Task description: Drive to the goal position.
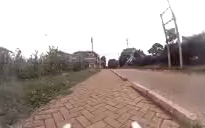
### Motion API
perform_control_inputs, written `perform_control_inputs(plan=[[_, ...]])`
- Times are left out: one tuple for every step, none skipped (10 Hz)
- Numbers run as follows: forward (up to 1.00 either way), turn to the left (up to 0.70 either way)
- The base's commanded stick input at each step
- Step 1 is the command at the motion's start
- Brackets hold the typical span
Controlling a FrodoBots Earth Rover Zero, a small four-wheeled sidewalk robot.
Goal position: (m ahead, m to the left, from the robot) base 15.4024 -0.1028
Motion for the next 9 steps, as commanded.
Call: perform_control_inputs(plan=[[0.7, 0.0], [0.7, 0.0], [0.7, 0.05], [0.7, 0.02], [0.7, 0.0], [0.7, 0.0], [0.7, 0.0], [0.7, 0.02], [0.7, 0.04]])
